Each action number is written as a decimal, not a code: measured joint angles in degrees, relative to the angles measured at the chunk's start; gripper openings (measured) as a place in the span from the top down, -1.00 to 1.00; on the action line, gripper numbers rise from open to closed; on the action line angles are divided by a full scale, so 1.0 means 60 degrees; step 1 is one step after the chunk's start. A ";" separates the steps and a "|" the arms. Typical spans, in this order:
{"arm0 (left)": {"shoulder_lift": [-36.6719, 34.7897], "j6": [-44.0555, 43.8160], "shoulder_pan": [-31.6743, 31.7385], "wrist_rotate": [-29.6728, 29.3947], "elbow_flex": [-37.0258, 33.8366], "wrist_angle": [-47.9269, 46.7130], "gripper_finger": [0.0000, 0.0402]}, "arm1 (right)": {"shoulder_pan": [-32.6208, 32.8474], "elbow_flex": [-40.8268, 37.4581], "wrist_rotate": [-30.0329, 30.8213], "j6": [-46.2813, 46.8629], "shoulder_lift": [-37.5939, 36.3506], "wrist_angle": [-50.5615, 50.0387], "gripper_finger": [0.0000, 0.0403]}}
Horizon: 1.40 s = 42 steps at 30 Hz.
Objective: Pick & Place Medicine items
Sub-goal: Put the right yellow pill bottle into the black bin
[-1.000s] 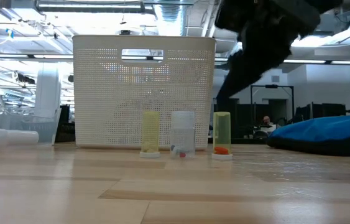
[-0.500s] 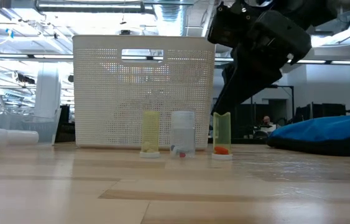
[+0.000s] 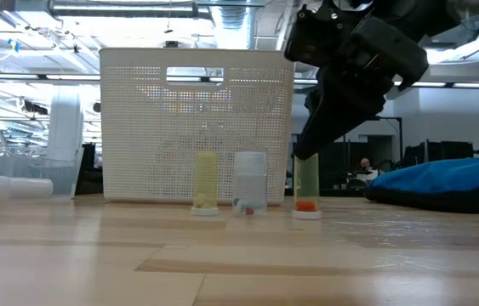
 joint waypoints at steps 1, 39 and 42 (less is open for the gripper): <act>0.0000 0.0000 0.0000 -0.0003 0.0000 0.0000 0.17 | 0.0002 0.0000 -0.0035 0.0000 0.0000 -0.0009 0.49; 0.2555 0.9568 0.0647 -0.5155 0.0073 0.5102 -0.29 | -0.1795 0.5839 0.0590 -0.2293 -0.1809 0.0185 0.53; 0.2949 1.0046 0.0804 -0.5059 0.0443 0.5055 -0.33 | -0.2020 0.6289 0.0521 -0.2545 -0.1388 0.0146 0.53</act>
